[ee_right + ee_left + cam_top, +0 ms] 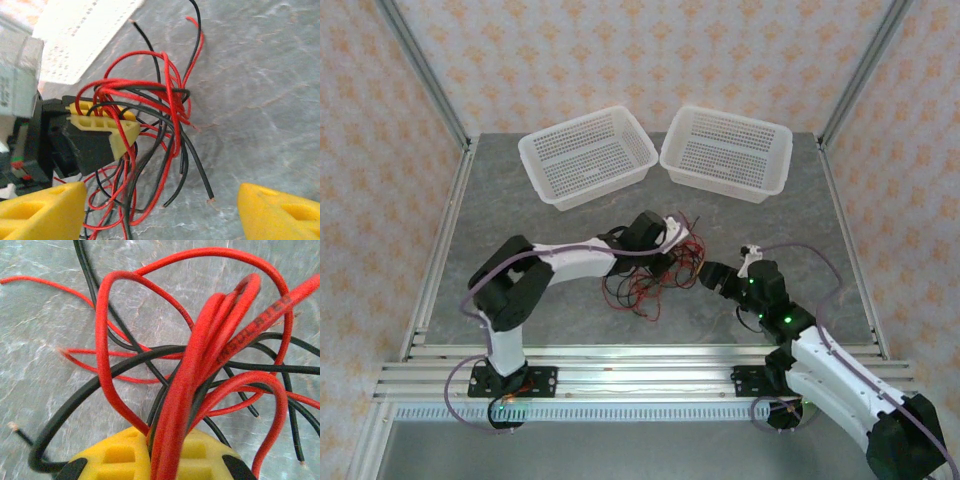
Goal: Untangle the cables
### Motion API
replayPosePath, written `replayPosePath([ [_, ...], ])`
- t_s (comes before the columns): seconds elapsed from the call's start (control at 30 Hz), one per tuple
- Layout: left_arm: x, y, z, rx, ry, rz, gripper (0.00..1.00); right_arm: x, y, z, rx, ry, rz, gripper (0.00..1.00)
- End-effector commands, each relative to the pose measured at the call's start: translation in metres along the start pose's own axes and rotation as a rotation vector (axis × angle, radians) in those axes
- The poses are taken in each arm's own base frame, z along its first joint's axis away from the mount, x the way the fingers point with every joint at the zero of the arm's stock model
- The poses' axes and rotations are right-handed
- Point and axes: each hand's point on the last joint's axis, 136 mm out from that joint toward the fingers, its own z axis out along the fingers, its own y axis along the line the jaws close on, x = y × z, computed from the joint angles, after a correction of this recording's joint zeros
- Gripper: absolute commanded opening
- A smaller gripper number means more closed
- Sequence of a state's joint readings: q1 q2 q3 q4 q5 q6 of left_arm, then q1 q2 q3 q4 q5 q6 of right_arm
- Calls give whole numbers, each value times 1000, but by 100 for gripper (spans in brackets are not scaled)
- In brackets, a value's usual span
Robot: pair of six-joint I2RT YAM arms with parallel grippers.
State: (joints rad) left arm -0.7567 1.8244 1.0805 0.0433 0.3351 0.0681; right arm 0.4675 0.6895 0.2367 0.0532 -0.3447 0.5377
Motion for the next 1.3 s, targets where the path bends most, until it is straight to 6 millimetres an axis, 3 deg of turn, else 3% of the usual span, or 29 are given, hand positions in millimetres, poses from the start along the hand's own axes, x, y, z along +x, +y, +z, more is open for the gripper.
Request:
replayPosePath([
  [0.0, -14, -18, -19, 115, -90, -210, 0, -4, 28, 2, -157, -16, -133, 77],
  [0.27, -15, -43, -53, 330, -212, -391, 0, 2, 55, 15, -320, 15, -209, 74],
  [0.67, -20, -48, -92, 464, -303, -436, 0, 4, 58, 44, -298, 30, -213, 67],
  [0.93, -23, -60, -105, 534, -314, -405, 0, 0, 94, 65, -384, 43, -209, 59],
  [1.03, -22, -64, -109, 555, -318, -394, 0, -1, 109, 71, -425, 57, -215, 43],
  [1.17, -21, -66, -116, 567, -329, -383, 0, -9, 110, 75, -400, 28, -215, 7],
  [1.2, -20, -64, -117, 557, -326, -383, 0, -13, 109, 74, -381, 13, -215, 1],
  [1.27, -17, -56, -116, 511, -318, -389, 1, -23, 99, 73, -298, -27, -227, 0],
])
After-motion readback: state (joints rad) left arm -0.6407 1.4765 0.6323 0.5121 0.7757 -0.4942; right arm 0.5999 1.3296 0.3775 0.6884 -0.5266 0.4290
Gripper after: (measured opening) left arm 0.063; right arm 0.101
